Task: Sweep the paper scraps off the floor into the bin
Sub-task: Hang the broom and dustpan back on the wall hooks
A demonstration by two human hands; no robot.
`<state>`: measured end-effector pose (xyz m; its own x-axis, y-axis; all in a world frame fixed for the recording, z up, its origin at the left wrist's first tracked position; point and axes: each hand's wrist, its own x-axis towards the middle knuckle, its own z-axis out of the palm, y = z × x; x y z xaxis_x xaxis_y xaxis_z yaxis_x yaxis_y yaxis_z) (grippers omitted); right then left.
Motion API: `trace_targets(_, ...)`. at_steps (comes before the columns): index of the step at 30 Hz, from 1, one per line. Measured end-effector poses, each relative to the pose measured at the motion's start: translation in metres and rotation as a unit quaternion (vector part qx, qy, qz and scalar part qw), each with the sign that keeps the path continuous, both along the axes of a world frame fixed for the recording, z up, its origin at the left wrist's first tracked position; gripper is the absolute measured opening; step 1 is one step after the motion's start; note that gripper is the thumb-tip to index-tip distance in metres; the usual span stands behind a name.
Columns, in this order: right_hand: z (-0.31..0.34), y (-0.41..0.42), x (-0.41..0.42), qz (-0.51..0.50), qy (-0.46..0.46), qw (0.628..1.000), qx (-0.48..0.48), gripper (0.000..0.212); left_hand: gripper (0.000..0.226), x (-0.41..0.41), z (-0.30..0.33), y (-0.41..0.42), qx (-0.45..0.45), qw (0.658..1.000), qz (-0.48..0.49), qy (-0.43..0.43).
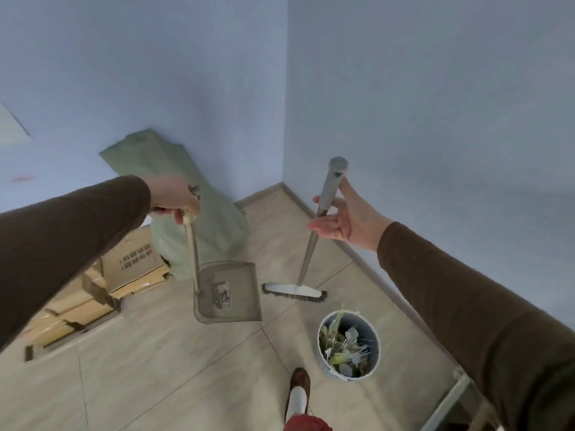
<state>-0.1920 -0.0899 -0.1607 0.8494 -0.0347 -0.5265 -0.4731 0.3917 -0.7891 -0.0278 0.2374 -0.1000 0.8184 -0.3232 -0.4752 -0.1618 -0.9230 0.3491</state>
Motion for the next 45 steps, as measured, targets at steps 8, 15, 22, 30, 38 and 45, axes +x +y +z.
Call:
trace_targets(8,0.069,-0.102,0.102,-0.081,-0.119,0.929,-0.342,0.052,0.024,0.102,0.061,-0.132,0.029,0.982,-0.131,-0.133)
trace_targets(15,0.116,-0.185,0.184,-0.192,-0.131,0.844,-0.483,0.037,0.022,0.168,0.096,-0.22,0.026,0.968,-0.216,-0.123)
trace_targets(22,0.188,-0.264,0.259,-0.3,-0.171,0.775,-0.529,0.045,0.03,0.25,0.143,-0.286,0.014,0.945,-0.301,-0.123)
trace_targets(30,0.276,-0.315,0.328,-0.407,-0.196,0.667,-0.592,0.021,0.026,0.316,0.194,-0.335,0.005,0.908,-0.405,-0.107)
trace_targets(38,0.32,-0.351,0.39,-0.428,-0.171,0.667,-0.585,0.028,0.028,0.356,0.223,-0.383,-0.008,0.892,-0.436,-0.118)
trace_targets(45,0.326,-0.387,0.42,-0.431,-0.138,0.659,-0.601,0.026,0.029,0.383,0.235,-0.414,-0.018,0.888,-0.443,-0.126)
